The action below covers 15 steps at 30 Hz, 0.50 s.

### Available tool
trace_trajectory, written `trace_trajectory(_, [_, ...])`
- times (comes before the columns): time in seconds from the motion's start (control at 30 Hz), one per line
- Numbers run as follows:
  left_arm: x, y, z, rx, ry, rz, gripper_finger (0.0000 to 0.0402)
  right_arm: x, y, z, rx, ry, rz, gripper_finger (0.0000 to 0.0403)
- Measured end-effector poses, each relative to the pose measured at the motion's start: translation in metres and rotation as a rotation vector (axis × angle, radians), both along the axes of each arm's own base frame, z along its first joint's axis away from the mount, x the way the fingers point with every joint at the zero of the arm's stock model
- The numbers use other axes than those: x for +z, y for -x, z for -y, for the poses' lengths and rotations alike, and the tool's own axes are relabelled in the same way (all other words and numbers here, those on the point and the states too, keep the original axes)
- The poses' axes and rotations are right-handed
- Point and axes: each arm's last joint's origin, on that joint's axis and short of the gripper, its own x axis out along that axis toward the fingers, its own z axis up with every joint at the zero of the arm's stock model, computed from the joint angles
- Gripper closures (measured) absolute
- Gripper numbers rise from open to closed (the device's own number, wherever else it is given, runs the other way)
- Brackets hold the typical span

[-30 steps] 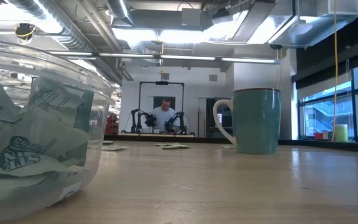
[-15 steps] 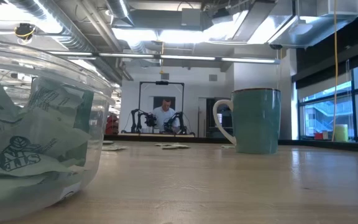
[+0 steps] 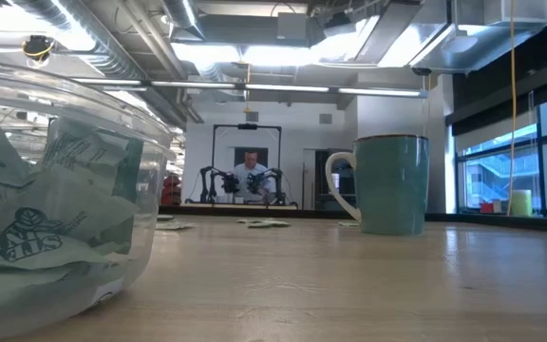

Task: Pick and place Stevia / Truvia into bins
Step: Put the light green stevia packet into the transparent bin

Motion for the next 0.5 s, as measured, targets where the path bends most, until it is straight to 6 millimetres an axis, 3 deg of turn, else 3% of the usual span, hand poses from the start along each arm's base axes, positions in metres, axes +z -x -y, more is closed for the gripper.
trace_trajectory(0.5, [-0.0028, 0.0005, -0.0007, 0.002, -0.013, -0.027, 0.0376, -0.0007, -0.0004, -0.0001, 0.002, 0.006, 0.002, 0.0399])
